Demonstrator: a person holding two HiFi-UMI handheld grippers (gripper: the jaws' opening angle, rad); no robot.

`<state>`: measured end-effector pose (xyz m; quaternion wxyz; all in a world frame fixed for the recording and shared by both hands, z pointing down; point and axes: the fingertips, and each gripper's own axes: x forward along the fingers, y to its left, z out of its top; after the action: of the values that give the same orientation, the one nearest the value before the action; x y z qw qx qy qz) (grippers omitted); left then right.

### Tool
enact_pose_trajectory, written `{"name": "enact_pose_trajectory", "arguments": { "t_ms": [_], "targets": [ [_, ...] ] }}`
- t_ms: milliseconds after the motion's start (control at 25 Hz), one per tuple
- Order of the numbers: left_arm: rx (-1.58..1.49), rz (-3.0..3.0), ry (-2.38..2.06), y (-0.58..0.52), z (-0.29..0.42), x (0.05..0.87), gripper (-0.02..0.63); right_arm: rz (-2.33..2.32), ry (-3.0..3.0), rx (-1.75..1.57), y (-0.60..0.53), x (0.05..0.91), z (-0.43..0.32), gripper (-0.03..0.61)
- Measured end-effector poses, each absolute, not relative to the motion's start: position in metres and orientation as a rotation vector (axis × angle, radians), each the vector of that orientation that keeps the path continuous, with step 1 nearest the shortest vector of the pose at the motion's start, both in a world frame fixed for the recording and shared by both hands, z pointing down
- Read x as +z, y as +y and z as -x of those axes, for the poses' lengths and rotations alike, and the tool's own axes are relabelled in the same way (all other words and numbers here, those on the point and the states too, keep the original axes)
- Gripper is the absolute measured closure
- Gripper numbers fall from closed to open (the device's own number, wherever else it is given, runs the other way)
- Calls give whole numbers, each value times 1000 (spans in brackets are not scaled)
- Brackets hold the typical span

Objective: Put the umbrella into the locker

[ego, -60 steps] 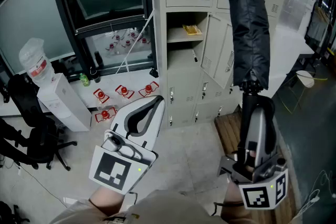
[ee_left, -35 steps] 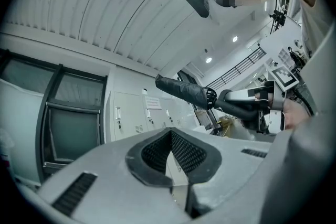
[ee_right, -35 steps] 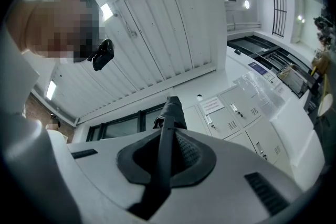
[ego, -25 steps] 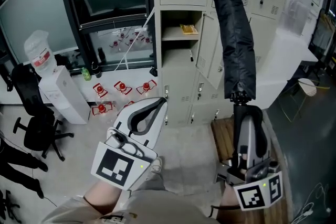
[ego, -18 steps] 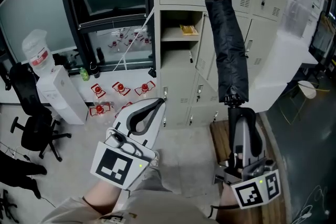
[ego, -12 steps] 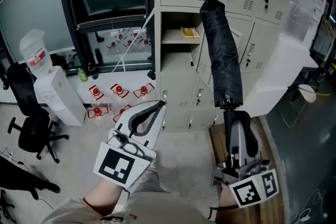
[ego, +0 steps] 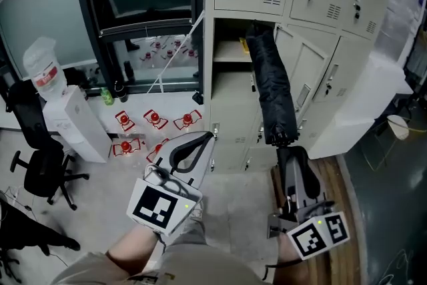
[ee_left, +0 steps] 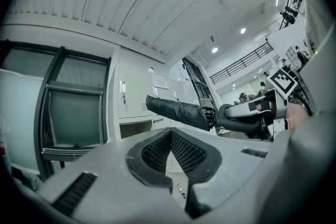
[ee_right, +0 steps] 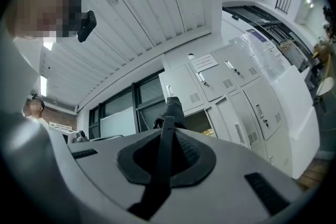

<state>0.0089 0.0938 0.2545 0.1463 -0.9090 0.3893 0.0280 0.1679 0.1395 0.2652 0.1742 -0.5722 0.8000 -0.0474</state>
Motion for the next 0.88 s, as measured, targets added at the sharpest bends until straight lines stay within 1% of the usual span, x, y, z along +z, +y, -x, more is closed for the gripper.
{"name": "enact_pose_trajectory", "arguments": {
  "t_ms": [520, 880],
  "targets": [
    [8, 2677, 1147, 0, -1, 288, 607, 1709, 2319, -250, 33, 310, -163, 556],
    [-13, 2725, 1151, -74, 7, 297, 607, 1758, 2345, -297, -37, 316, -153, 556]
  ]
}}
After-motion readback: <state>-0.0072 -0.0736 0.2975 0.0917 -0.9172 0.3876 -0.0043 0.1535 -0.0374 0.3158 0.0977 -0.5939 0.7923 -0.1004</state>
